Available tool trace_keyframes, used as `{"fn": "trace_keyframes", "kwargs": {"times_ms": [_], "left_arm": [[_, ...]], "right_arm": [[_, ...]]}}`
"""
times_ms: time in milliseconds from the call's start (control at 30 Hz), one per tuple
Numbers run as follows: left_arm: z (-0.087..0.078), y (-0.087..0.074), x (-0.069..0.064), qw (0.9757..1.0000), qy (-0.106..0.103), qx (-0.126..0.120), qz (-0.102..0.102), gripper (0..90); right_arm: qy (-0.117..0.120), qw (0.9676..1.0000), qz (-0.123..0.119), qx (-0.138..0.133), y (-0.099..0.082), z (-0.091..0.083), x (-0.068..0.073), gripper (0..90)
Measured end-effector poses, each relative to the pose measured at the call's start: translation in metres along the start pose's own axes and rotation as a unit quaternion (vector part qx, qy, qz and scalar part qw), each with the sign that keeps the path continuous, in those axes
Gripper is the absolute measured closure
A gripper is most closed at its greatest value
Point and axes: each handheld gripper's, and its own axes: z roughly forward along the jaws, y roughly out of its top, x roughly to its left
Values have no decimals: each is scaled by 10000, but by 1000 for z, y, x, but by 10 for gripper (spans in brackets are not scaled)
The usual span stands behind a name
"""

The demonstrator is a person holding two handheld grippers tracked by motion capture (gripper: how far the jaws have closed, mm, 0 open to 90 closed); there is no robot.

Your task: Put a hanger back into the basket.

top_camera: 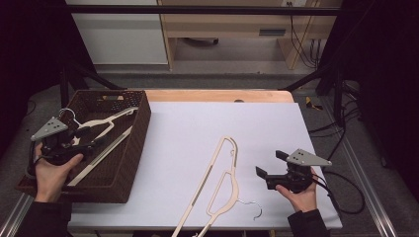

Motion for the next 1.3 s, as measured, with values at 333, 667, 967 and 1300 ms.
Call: {"fn": "trace_keyframes", "kwargs": {"times_ms": [333, 667, 967, 1300], "left_arm": [[15, -6, -63, 9973, -659, -253, 212, 84], [36, -23, -120, 9931, -1014, 13, 581, 81], [51, -41, -142, 9900, -1247, 173, 636, 91], [70, -60, -163, 9862, -1321, 545, 837, 98]], "right_arm": [[215, 9998, -5, -31, -2, -1, 3, 82], [283, 9994, -86, 155, -9, -5, 10, 87], [319, 9990, -40, 300, -17, -5, 9, 95], [551, 9958, -256, 685, -31, 3, 20, 212]]}}
